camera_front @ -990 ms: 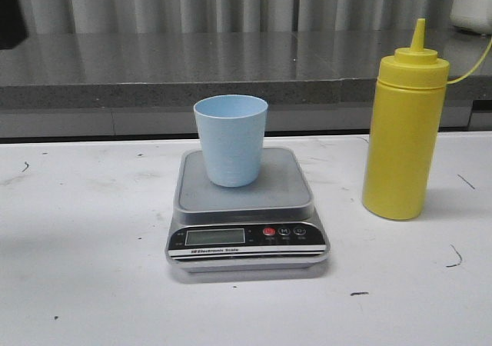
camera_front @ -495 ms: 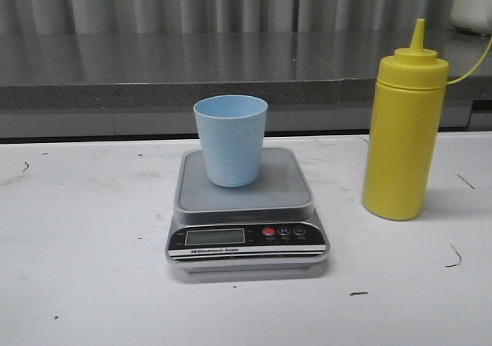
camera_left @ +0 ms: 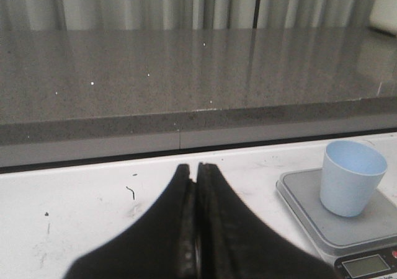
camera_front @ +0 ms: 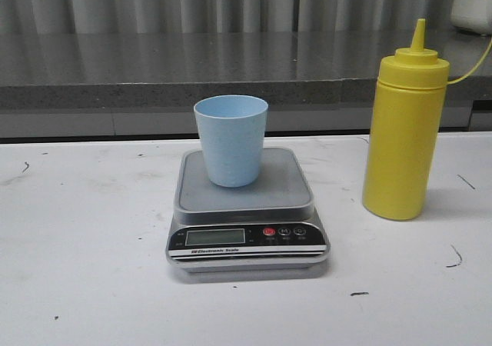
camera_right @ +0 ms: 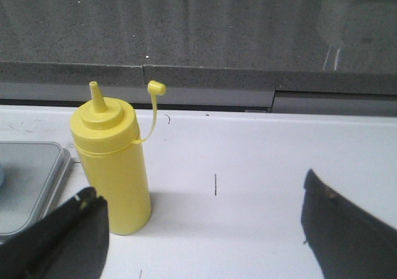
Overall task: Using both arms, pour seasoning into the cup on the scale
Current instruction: 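Move the right gripper toward the yellow squeeze bottle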
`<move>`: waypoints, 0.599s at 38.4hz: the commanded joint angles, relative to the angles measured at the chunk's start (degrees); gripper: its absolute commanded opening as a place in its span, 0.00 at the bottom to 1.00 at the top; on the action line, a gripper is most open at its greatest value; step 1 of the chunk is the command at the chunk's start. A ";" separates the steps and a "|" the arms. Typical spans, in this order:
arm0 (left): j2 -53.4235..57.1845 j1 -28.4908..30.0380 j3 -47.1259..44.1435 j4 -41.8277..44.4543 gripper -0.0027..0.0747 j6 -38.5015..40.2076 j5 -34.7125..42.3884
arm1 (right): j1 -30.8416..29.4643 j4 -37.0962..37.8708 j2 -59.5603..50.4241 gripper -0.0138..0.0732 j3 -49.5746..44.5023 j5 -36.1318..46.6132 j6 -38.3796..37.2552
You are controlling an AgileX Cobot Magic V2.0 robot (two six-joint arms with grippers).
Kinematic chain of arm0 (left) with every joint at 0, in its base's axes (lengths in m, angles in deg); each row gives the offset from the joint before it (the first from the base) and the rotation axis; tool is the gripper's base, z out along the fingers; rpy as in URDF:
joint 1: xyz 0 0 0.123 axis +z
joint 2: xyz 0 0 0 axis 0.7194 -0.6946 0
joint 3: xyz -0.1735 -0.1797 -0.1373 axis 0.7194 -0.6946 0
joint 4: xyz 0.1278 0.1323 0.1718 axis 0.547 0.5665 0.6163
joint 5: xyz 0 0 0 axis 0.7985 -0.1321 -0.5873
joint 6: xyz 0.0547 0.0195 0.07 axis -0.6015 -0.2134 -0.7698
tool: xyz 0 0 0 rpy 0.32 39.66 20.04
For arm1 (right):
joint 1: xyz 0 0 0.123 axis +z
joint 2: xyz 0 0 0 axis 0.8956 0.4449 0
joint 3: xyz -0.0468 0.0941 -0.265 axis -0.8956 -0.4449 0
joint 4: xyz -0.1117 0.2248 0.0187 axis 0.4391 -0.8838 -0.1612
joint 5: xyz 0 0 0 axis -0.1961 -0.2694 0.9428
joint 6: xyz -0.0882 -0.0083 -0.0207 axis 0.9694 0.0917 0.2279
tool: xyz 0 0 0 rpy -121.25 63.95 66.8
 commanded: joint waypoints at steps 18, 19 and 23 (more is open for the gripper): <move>0.15 0.21 1.42 -0.61 0.01 0.87 4.82 | 10.75 -5.80 26.39 0.90 1.82 25.39 0.03; 0.15 0.21 1.42 -0.61 0.01 0.87 4.82 | 11.63 -5.80 27.52 0.90 1.64 26.52 0.03; 0.15 0.21 1.42 -0.61 0.01 0.87 4.82 | 15.63 -5.80 32.33 0.90 -0.44 31.84 0.03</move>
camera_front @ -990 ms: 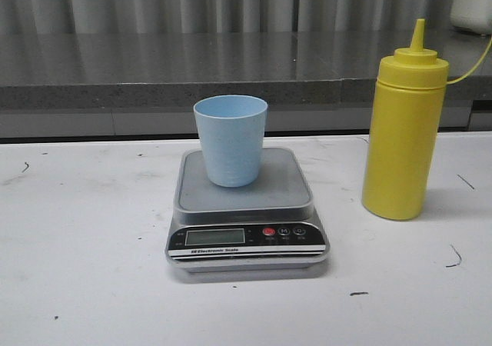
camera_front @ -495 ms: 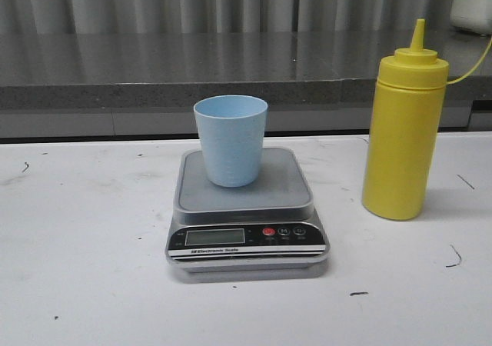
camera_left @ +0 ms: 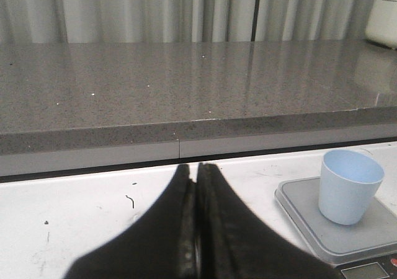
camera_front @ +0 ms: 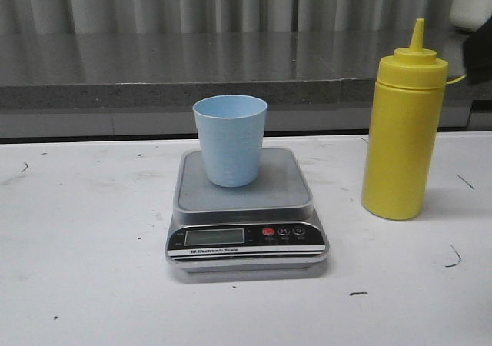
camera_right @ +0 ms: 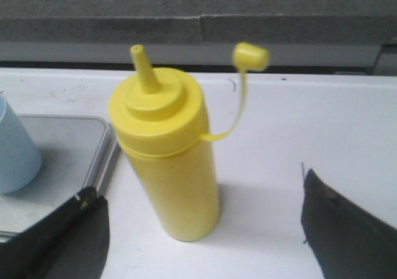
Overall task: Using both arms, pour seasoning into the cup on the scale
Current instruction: 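Move the right gripper toward the yellow squeeze bottle, then close the right gripper around the yellow bottle and lift it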
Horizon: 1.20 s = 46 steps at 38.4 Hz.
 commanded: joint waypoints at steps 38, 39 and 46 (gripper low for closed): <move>-0.56 0.21 1.42 -0.61 0.01 0.87 4.60 | 7.25 2.09 44.28 0.90 -9.46 70.42 -11.32; -0.56 0.21 1.42 -0.61 0.01 0.87 4.60 | 7.25 2.09 44.28 0.90 -9.18 70.42 -11.32; -0.56 0.21 1.42 -0.61 0.01 0.87 4.60 | 7.25 2.09 44.28 0.90 -6.19 69.46 -11.32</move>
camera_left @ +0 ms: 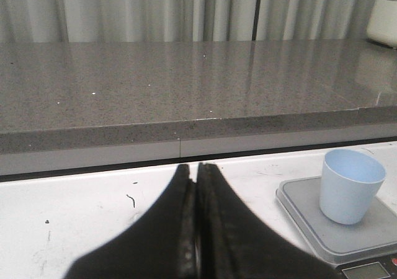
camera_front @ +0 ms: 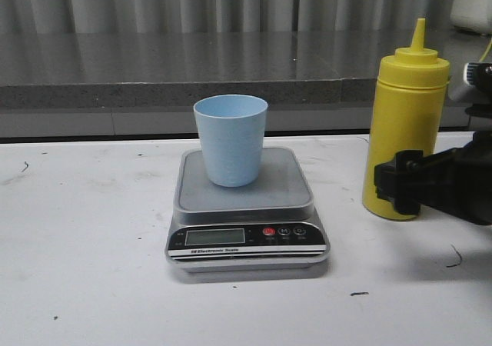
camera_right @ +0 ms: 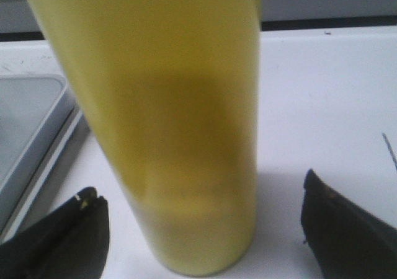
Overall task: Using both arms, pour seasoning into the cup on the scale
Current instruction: 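Close the right gripper around the yellow bottle and lift it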
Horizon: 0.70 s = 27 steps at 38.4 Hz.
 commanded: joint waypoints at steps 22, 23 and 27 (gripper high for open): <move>-0.56 0.21 1.51 -0.61 0.01 0.87 4.60 | -0.11 -0.24 2.81 0.90 10.18 6.67 0.14; -0.56 0.21 1.51 -0.61 0.01 0.87 4.60 | -0.11 -0.30 2.98 0.90 10.18 7.47 0.14; -0.56 0.21 1.51 -0.61 0.01 0.87 4.60 | -0.11 -0.30 3.04 0.90 10.18 7.81 0.14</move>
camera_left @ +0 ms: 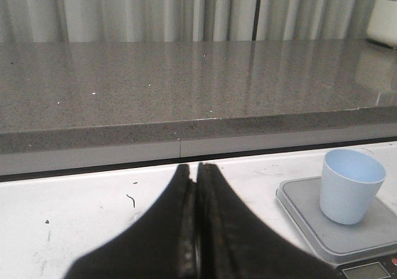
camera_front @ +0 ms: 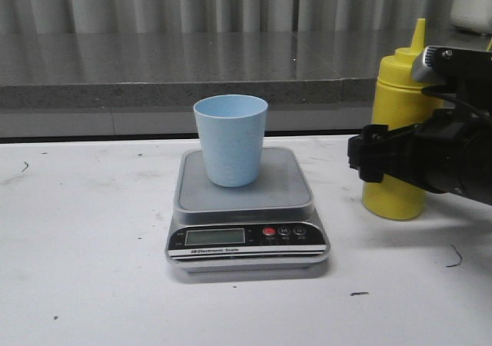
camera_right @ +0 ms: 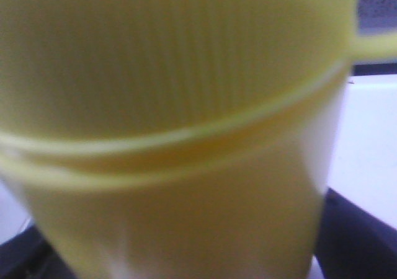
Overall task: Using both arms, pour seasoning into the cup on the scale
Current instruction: 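Close the right gripper around the yellow bottle and lift it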
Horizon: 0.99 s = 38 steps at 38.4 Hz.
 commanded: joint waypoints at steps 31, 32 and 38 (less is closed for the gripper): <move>-0.56 0.21 1.51 -0.61 0.01 0.87 4.60 | -0.11 0.40 -11.86 0.33 15.95 -8.02 58.94; -0.56 0.21 1.51 -0.61 0.01 0.87 4.60 | -0.11 0.40 -11.86 0.33 17.03 -8.76 61.70; -0.56 0.21 1.51 -0.61 0.01 0.87 4.60 | -0.11 0.47 -10.95 0.33 21.88 -9.39 78.65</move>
